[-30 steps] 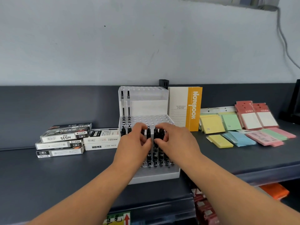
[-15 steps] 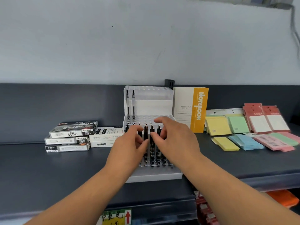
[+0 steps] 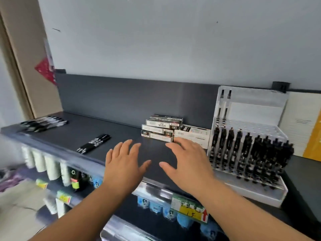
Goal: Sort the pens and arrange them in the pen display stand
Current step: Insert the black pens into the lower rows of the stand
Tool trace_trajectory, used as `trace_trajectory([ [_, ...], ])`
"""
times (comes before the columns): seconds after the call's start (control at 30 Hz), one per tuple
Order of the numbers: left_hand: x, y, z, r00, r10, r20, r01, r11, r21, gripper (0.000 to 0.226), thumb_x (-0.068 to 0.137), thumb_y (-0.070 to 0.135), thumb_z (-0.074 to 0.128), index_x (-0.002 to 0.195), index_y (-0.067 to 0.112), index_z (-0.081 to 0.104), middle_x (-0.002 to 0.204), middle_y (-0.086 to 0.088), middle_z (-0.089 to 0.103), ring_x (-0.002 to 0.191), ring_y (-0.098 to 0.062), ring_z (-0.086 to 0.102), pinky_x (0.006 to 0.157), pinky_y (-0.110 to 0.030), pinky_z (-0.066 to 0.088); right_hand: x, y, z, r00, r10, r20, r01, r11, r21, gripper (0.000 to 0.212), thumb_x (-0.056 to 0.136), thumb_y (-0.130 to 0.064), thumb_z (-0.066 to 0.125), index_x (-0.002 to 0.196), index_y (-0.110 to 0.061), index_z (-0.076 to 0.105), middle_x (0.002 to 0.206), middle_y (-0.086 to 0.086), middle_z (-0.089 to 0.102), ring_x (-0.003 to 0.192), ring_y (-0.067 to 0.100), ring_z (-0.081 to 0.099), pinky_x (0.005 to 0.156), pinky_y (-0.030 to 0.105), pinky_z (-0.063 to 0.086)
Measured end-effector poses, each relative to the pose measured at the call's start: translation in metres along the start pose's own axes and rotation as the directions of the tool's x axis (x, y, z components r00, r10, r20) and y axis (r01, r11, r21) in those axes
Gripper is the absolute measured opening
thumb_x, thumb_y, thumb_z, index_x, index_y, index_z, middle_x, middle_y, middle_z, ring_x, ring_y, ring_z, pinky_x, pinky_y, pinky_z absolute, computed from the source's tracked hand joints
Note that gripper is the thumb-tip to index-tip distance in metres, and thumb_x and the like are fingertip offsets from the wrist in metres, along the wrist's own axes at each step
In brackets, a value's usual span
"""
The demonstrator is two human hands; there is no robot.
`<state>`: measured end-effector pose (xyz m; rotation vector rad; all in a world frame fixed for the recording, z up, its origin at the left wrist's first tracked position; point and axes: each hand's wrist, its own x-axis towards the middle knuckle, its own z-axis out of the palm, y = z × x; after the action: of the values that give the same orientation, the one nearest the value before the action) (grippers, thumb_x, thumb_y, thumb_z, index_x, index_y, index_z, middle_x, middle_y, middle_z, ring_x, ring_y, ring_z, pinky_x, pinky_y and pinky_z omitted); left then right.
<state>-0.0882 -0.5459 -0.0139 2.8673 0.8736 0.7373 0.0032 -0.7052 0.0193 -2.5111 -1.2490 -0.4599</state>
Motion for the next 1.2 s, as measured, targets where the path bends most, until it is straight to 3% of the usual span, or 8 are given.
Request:
trace_trajectory([
  [0.33,-0.009,-0.150,-0.017,0.992,-0.127,-0.016,0.128,0.991,0.041,0.065,0.089,0.066,0.035,0.144,0.031,0.034,0.152,0.005,0.028,0.143,-0.018,0.022,0.117,-0.039,0.018,0.049,-0.115,0.066,0.997,-0.032,0.072,0.029,0.999,0.042,0.063,0.091,-0.064,0.040,0.146,-0.036,0.032,0.156,-0.008,0.023,0.144,0.013,0.019,0.120,0.039,0.012],
  [0.63,0.040,-0.280,-0.016,0.994,-0.080,0.078,0.081,0.997,0.001,0.063,0.092,0.063,0.034,0.145,0.031,0.028,0.155,0.005,0.022,0.144,-0.017,0.018,0.117,-0.038,0.015,0.108,-0.216,0.128,0.983,0.136,0.122,-0.153,0.978,0.141,0.059,0.091,-0.063,0.042,0.144,-0.037,0.036,0.155,-0.011,0.026,0.143,0.010,0.021,0.119,0.034,0.016],
  [0.8,0.076,-0.300,-0.003,0.989,-0.033,0.147,0.047,0.994,-0.097,0.060,0.093,0.058,0.039,0.144,0.028,0.033,0.152,0.005,0.028,0.140,-0.017,0.026,0.114,-0.036,0.025,0.129,-0.232,0.143,0.963,0.204,0.174,-0.231,0.960,0.155,0.057,0.093,-0.061,0.042,0.143,-0.036,0.037,0.153,-0.012,0.029,0.141,0.010,0.026,0.117,0.032,0.021],
  [1.0,0.134,-0.284,0.023,0.933,-0.016,0.359,0.124,0.952,-0.281,0.052,0.092,0.050,0.051,0.136,0.021,0.048,0.138,-0.002,0.050,0.121,-0.019,0.051,0.096,-0.031,0.043,0.175,-0.227,0.153,0.942,0.244,0.232,-0.292,0.935,0.203,0.050,0.091,-0.058,0.049,0.135,-0.035,0.047,0.140,-0.009,0.047,0.127,0.017,0.045,0.107,0.038,0.037],
  [1.2,0.170,-0.265,0.037,0.877,0.002,0.480,0.110,0.973,-0.205,0.034,0.083,0.049,0.063,0.099,0.019,0.063,0.111,-0.004,0.069,0.103,-0.021,0.063,0.088,-0.033,0.050,0.219,-0.208,0.171,0.900,0.216,0.378,-0.277,0.954,0.113,0.041,0.096,-0.050,0.045,0.135,-0.040,0.047,0.133,0.003,0.044,0.123,0.026,0.044,0.102,0.040,0.040],
])
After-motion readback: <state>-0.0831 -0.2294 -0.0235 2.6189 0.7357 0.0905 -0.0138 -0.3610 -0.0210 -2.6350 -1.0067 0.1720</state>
